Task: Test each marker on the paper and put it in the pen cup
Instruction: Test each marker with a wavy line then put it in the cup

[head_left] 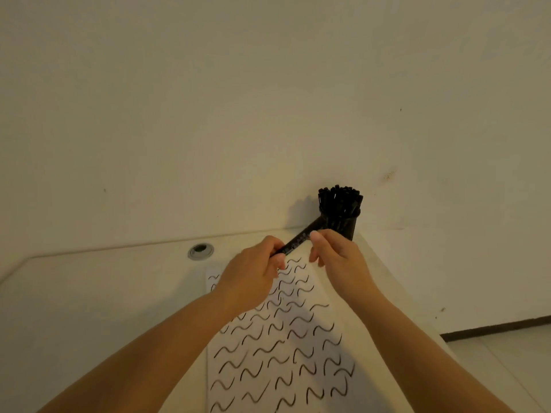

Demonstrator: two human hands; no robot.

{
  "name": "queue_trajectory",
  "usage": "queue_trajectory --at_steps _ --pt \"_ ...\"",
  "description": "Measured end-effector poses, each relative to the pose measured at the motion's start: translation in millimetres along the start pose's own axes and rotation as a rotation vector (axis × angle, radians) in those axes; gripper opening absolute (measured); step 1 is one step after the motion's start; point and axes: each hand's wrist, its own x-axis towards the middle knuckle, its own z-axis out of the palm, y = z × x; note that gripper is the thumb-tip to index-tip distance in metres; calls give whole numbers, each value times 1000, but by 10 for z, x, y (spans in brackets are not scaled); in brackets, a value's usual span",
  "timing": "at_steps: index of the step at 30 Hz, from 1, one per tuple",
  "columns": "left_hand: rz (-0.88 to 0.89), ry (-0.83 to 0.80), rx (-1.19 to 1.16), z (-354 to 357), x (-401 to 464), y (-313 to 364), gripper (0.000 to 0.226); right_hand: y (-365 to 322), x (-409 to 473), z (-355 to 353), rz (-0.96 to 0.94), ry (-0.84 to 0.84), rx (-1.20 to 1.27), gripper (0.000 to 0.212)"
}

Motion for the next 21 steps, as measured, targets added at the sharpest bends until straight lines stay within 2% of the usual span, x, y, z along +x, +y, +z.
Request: queue_trajectory --at_steps 4,8,10,15,18,21 --pt "37 4 -35 51 -421 131 17 -19 -419 149 131 -23 277 27" --pt "-16 83 -55 51 -772 149 18 7 -747 207 219 149 411 30" --pt "-14 99 -22 35 -916 161 18 6 -885 215 285 170 492 30" --pt "224 95 291 -25 -1132 271 30 -89 -1035 144 479 -122 589 27" --pt "294 101 530 -44 -1247 364 34 -156 -1049 47 472 -160 569 25" --pt "247 25 498 -31 -1306 416 41 -185 -1068 -1 426 -185 540 28"
